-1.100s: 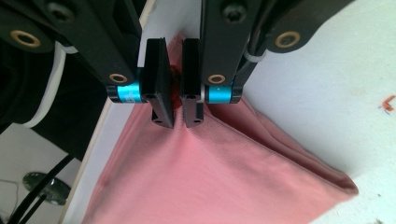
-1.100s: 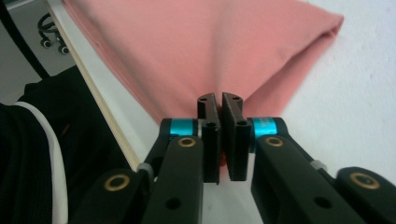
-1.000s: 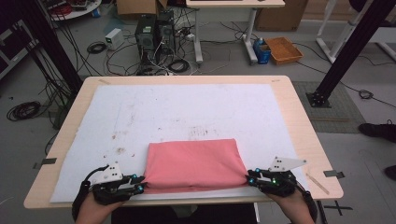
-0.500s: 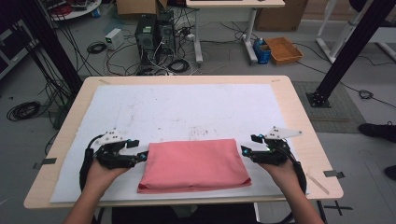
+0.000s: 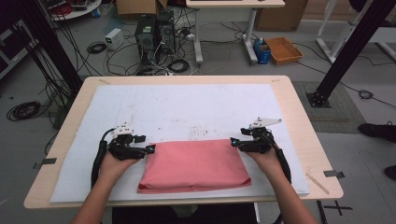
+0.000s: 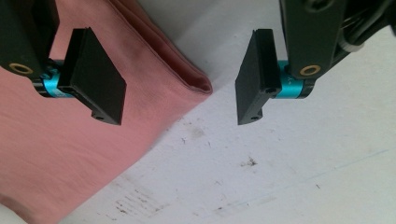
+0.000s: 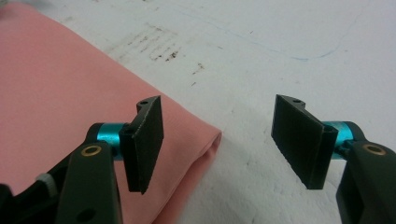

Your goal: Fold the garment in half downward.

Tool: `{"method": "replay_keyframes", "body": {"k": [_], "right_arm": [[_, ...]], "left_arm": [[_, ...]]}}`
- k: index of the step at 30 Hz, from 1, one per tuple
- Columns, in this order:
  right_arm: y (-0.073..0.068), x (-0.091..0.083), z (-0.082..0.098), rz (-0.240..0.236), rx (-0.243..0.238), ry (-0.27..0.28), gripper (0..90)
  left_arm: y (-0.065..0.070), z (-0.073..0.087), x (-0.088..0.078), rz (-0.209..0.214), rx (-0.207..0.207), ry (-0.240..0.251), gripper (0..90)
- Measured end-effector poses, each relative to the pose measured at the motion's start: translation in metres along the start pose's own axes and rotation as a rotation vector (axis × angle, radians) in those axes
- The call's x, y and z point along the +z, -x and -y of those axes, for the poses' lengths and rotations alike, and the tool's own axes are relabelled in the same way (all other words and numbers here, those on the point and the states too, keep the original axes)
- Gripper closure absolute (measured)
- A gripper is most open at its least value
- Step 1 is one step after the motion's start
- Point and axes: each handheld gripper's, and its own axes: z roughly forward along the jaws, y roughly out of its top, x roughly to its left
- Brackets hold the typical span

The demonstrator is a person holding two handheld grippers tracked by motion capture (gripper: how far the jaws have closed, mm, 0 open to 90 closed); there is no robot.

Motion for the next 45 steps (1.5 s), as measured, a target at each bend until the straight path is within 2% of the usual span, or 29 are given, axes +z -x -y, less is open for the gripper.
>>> {"method": "replay_keyframes", "body": {"k": [6, 9, 14, 17, 20, 23, 28, 30, 32, 34, 35, 40, 45], "right_arm": [[-0.001, 0.012, 0.000, -0.002, 0.000, -0.043, 34.0], [0.000, 0.013, 0.000, -0.004, -0.003, -0.045, 33.9], [0.002, 0.014, 0.002, -0.007, 0.019, -0.053, 33.1], [0.003, 0.016, 0.004, -0.009, 0.024, -0.064, 33.2], [0.004, 0.018, 0.005, -0.021, 0.024, -0.076, 37.3], [0.004, 0.020, 0.007, -0.032, 0.024, -0.096, 45.9], [0.003, 0.021, 0.008, -0.046, 0.008, -0.105, 61.4], [0.003, 0.021, 0.009, -0.050, 0.012, -0.101, 67.1], [0.002, 0.021, 0.010, -0.048, 0.005, -0.105, 74.0], [0.002, 0.020, 0.010, -0.053, 0.002, -0.107, 78.6], [0.002, 0.020, 0.010, -0.053, -0.002, -0.105, 80.8], [0.002, 0.018, 0.010, -0.052, -0.007, -0.097, 84.7], [0.002, 0.017, 0.009, -0.053, -0.005, -0.092, 85.5]], "left_arm": [[-0.003, 0.001, 0.006, -0.019, -0.007, -0.014, 31.8], [-0.004, 0.002, 0.006, -0.020, -0.011, -0.023, 29.7], [-0.002, 0.003, 0.010, -0.024, 0.004, -0.054, 29.7], [-0.004, 0.003, 0.012, -0.027, -0.011, -0.061, 29.7], [-0.005, 0.004, 0.013, -0.032, -0.020, -0.073, 29.8], [-0.005, 0.004, 0.014, -0.033, -0.034, -0.067, 30.3], [-0.004, 0.004, 0.012, -0.054, -0.017, -0.074, 40.7], [-0.002, 0.004, 0.013, -0.043, -0.013, -0.073, 49.8], [0.001, 0.003, 0.014, -0.077, 0.025, -0.082, 57.0], [0.003, 0.004, 0.014, -0.064, 0.030, -0.079, 66.6], [0.004, 0.004, 0.014, -0.072, 0.038, -0.082, 71.2], [0.006, 0.004, 0.013, -0.060, 0.058, -0.071, 84.3], [0.008, 0.003, 0.012, -0.050, 0.065, -0.061, 86.4]]}}
